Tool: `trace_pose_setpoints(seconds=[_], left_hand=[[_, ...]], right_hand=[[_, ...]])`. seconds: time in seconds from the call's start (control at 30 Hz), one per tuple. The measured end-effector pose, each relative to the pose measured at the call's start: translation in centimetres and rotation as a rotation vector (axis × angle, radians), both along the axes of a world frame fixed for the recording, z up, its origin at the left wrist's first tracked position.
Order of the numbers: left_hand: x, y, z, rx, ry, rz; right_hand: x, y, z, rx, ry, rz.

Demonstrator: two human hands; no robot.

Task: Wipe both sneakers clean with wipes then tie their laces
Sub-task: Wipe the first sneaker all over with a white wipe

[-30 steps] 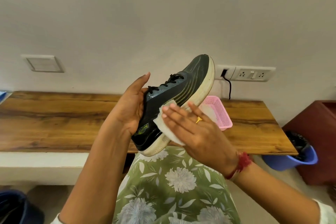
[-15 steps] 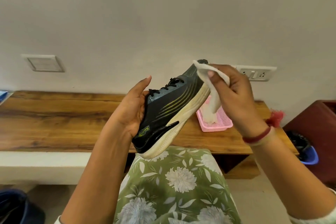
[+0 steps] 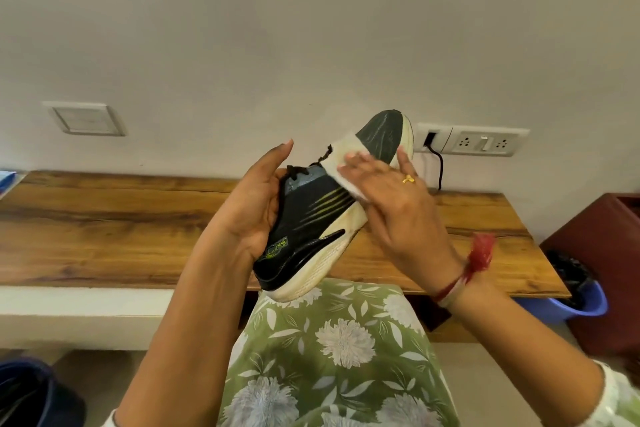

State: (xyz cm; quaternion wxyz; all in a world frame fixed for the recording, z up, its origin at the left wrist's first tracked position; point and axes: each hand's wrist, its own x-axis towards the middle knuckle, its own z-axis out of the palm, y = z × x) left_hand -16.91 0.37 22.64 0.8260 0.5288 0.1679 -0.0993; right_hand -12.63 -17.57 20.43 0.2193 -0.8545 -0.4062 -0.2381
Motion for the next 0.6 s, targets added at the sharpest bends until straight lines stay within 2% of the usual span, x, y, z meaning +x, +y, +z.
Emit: trace_pose_setpoints(seconds=[0.13,0.27,0.4,0.53,0.6], left_hand=[[0.1,0.1,-0.3,0.033,-0.002,0.012],[0.1,-0.4,-0.3,0.020,0.003,0.007],[0.3,-0.4,-0.2,0.102,-0.019,0.033],[0.1,-0.6,-0.1,0.054,-0.027,0.005],[0.2,-0.6,-0.1,0.072,-0.025,0.008]], right_hand=[[-1.5,0.1,-1.0,-0.168,-0.142,0.185],[-0.1,-0.3,-0.5,-0.122,-0.124,-0.006],[-2.0,0.4,-1.6,-0.192,-0.195,0.206],[-0.5,-0.1,-0.7,-0.115,-0.170,-0.001],[-1.2,0.4,-1.0,-0.118,-0.152,0.021]])
